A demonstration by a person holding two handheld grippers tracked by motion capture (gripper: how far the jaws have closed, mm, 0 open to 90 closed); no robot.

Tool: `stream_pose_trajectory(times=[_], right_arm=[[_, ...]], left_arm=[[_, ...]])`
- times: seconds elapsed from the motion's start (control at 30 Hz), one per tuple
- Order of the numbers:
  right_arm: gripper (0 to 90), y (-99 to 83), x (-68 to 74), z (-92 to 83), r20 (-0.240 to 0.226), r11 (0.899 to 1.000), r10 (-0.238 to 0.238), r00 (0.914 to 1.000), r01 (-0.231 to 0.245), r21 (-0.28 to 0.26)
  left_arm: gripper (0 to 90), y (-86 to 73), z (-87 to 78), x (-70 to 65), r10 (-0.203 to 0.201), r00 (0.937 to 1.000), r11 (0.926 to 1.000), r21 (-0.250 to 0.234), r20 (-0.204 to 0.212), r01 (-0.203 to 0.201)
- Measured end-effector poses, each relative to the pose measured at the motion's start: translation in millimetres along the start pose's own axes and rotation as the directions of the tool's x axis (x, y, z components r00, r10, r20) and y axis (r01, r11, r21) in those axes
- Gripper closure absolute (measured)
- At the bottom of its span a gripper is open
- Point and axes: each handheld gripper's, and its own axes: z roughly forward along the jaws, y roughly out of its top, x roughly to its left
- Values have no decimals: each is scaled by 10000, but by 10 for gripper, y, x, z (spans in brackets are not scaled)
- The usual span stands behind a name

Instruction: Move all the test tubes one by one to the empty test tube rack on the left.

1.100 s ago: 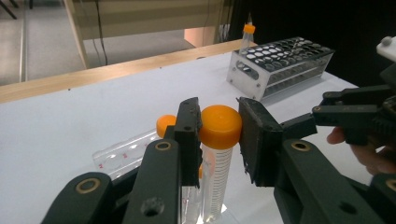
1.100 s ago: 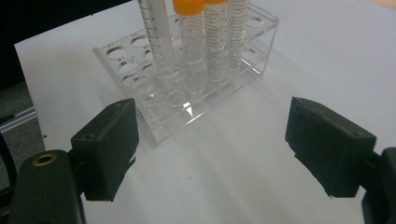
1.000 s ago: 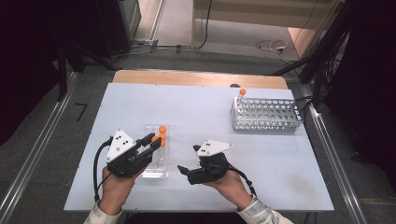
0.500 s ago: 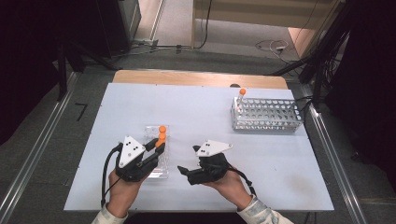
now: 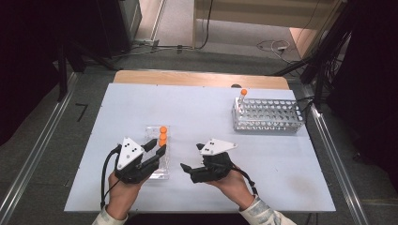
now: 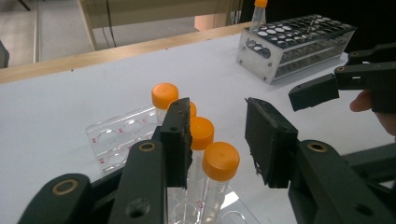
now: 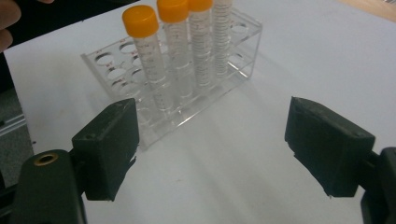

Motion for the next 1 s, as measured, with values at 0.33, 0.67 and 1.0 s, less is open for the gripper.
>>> stream_pose_trajectory(times=[0.33,0.67,1.0], right_arm=[[196,78,-345,-218,1624,9980,288,9863,-194,-596],[243,103,-880,-379,3287,9888,1381,9343,-1114,-989],[341,114,-1355,-414,4100,9829,1822,8937,-1534,-1023]], left_arm=[[409,2,-7,68,-292,9993,9991,-305,-243,284],[391,5,-11,78,-297,9991,9987,-413,-310,284],[390,11,-22,91,-309,9990,9985,-461,-336,293]])
